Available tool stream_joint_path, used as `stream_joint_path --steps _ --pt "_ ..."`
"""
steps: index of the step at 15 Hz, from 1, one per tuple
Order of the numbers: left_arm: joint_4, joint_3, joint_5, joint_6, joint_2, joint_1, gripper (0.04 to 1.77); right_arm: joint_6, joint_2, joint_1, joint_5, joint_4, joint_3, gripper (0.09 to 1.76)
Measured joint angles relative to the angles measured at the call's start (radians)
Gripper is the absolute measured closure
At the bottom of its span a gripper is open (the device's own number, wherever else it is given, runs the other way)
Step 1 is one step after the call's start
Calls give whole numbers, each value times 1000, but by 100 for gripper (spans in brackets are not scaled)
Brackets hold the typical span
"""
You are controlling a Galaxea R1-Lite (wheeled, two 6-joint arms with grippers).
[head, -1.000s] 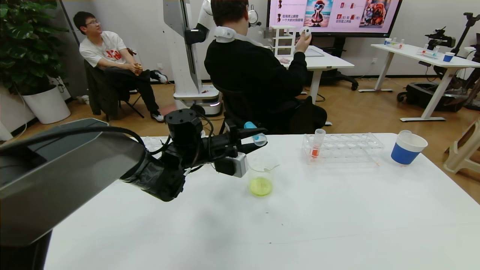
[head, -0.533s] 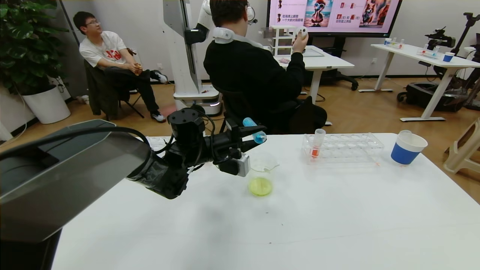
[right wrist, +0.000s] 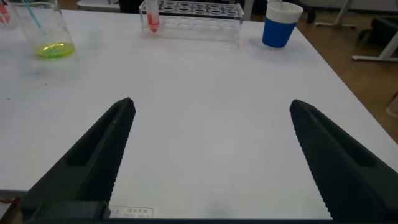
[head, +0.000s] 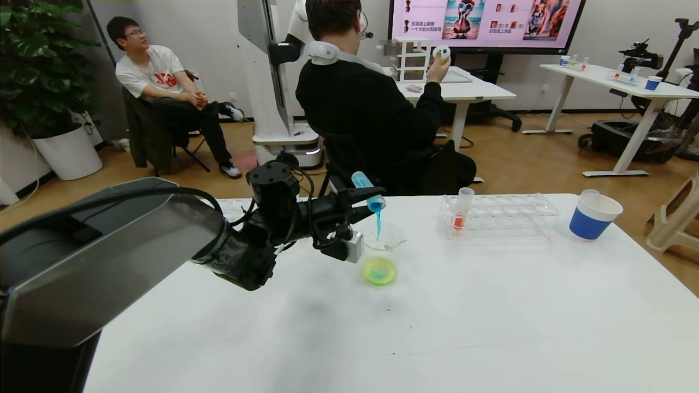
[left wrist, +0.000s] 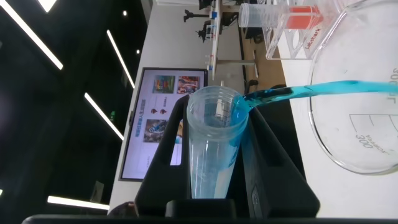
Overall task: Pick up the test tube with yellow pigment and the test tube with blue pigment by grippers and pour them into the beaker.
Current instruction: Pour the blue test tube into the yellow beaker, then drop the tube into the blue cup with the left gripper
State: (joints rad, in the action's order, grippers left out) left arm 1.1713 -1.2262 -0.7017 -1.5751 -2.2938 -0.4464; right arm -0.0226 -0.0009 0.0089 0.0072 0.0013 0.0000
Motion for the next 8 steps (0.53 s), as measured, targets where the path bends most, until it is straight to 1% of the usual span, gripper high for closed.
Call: stream_joint_path --steps 2,5,8 --pt "13 0 1 -33 -5 0 131 0 0 0 0 0 0 11" --pt "57 8 32 -81 -9 0 131 0 0 0 0 0 0 11" --pt "83 22 32 -148 -15 0 131 0 0 0 0 0 0 11"
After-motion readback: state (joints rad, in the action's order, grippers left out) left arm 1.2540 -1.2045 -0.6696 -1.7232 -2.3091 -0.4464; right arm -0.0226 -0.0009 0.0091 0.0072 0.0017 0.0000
